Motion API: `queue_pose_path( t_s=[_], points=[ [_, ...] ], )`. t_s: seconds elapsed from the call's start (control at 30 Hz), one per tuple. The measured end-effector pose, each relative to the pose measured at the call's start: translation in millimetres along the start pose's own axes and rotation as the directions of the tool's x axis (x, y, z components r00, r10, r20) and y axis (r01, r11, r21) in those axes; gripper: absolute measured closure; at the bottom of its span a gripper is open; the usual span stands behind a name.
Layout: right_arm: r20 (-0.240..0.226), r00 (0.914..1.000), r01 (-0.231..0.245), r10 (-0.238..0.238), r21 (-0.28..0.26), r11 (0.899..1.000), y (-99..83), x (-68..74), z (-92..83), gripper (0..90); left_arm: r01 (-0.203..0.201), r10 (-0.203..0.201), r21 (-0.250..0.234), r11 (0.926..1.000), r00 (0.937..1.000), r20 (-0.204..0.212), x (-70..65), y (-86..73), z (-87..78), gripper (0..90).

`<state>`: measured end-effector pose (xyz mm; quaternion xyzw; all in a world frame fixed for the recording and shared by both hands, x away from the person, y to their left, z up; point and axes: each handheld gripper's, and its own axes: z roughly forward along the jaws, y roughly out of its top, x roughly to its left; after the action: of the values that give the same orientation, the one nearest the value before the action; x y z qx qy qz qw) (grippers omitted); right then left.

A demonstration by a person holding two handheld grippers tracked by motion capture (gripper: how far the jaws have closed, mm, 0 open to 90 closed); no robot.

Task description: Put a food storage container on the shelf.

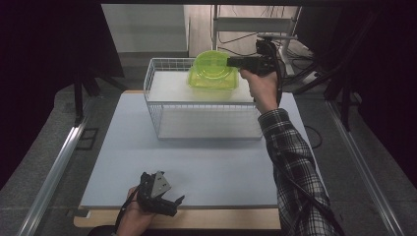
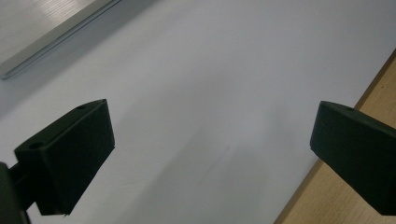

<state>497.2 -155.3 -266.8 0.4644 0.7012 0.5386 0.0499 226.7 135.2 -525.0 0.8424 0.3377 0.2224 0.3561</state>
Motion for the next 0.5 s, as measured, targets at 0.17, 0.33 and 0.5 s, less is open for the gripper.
queue_pose_path(
  t_s=[0.17, 0.33, 0.5],
  points=[
    [0.030, 0.9995, 0.010, -0.010, -0.009, 1.000, 0.7, 0.3, 3.4, 69.4, -0.006, 0.006, 0.004, 1.0000, 1.0000, 0.004, -0.5, -0.1, 0.6, 0.0],
    [0.059, 0.9975, 0.041, -0.040, -0.012, 0.999, 0.8, 3.0, 2.9, 60.5, -0.005, 0.005, 0.004, 1.0000, 1.0000, 0.006, -1.0, 0.0, 0.9, 0.0],
    [0.056, 0.9967, 0.061, -0.059, -0.027, 0.998, 1.8, 4.1, -1.6, 55.3, -0.006, 0.006, 0.006, 1.0000, 1.0000, 0.005, -1.2, 0.2, 0.9, 0.0]
  ],
)
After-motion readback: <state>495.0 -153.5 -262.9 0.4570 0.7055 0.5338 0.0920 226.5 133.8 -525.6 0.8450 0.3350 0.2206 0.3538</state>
